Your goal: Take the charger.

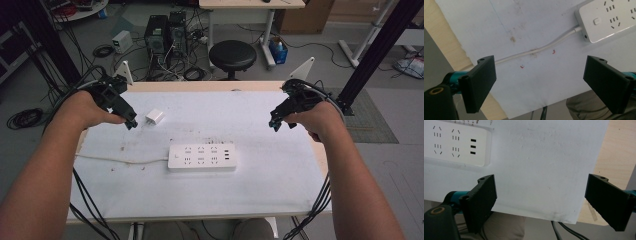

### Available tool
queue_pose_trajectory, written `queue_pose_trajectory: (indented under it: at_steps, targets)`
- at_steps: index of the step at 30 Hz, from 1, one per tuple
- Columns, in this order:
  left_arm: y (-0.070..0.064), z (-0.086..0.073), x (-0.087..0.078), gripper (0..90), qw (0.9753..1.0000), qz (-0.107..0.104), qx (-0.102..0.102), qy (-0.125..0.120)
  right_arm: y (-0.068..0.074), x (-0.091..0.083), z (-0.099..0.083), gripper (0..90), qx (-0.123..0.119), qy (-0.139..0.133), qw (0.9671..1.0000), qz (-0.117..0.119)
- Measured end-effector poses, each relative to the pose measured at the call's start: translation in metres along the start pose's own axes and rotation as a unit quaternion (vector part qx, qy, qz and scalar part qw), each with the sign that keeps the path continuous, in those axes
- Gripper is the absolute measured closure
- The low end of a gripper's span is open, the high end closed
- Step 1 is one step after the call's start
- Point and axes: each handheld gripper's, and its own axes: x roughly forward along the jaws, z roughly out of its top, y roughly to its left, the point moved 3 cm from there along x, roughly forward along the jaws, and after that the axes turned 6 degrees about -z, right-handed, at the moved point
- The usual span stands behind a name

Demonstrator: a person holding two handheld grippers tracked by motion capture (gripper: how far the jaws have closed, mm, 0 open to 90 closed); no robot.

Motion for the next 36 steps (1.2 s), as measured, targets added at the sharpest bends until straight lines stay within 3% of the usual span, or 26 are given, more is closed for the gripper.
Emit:
queue_pose_trajectory:
  at_steps: [6, 13, 15, 16, 23, 28, 30, 31, 36]
  targets:
    - [0.001, 0.005, 0.005, 11.1, 0.9999, -0.002, -0.005, -0.011, 0.002, 0.0, -0.001, 10.0, -0.006, -0.002, 1.0, 0.002]
    - [0.003, 0.02, 0.032, 11.1, 0.9999, -0.01, 0.011, -0.002, 0.001, -0.002, -0.005, 10.0, -0.009, -0.002, 1.0, 0.0]
    - [0.003, 0.02, 0.032, 11.1, 0.9999, -0.01, 0.011, -0.002, 0.001, -0.002, -0.005, 10.0, -0.008, -0.001, 1.0, 0.0]
    - [0.004, 0.029, 0.046, 11.1, 0.9998, -0.013, 0.015, 0.003, 0.002, -0.002, -0.007, 10.0, -0.013, -0.002, 0.9999, -0.001]
    - [0.008, 0.05, 0.068, 11.1, 0.9997, -0.016, 0.017, 0.011, 0.007, -0.006, -0.01, 10.0, -0.024, -0.004, 0.9997, 0.001]
    - [0.014, 0.066, 0.093, 11.1, 0.9995, -0.019, 0.022, 0.013, 0.009, -0.002, -0.012, 10.0, -0.031, -0.009, 0.9995, -0.004]
    - [0.014, 0.066, 0.093, 11.1, 0.9995, -0.019, 0.022, 0.013, 0.009, -0.002, -0.012, 10.0, -0.033, -0.008, 0.9994, -0.005]
    - [0.016, 0.073, 0.106, 11.1, 0.9995, -0.019, 0.024, 0.013, 0.01, 0.0, -0.012, 10.0, -0.036, -0.007, 0.9993, -0.005]
    - [0.02, 0.088, 0.124, 11.2, 0.9995, -0.016, 0.025, 0.012, 0.014, 0.001, -0.012, 10.0, -0.045, -0.008, 0.9989, -0.008]
